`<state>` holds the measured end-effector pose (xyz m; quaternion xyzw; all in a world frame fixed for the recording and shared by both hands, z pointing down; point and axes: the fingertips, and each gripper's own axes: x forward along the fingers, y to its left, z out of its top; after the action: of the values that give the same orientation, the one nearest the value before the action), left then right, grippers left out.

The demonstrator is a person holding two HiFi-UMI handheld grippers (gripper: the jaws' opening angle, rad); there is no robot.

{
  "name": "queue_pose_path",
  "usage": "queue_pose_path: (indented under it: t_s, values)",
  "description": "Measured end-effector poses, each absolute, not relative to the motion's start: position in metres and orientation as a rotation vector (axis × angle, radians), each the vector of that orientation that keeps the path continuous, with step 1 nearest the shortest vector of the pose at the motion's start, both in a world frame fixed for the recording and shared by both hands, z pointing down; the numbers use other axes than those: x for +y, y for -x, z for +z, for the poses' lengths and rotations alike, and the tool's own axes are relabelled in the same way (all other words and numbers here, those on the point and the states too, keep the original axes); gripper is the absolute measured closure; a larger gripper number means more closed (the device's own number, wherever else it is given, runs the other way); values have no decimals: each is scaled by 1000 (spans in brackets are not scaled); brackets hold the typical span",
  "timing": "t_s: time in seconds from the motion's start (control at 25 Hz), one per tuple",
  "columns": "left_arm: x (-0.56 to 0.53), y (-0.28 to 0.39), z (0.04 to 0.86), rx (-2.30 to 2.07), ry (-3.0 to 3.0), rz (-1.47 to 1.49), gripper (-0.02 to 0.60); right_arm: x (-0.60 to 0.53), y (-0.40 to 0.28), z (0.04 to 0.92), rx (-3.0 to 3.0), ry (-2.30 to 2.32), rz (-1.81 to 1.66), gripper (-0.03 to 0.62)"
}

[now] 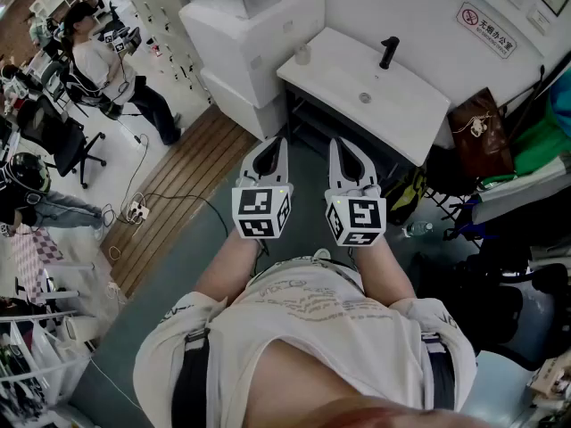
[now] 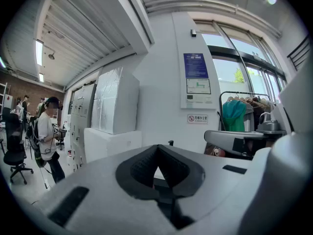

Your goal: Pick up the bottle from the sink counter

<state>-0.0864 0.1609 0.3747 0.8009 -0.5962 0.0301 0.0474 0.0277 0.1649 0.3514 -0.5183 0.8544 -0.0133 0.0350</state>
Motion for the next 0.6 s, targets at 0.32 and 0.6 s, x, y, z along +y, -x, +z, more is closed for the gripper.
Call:
queue_pose_path:
  t_s: [0.32, 0.6]
  values:
    - [156, 79, 378, -1819, -2442, 97, 561, 162, -31, 353, 2641, 1544, -71, 572]
    - [152, 67, 380, -1834, -2437, 108, 561, 156, -37, 358, 2676, 1543, -52, 572]
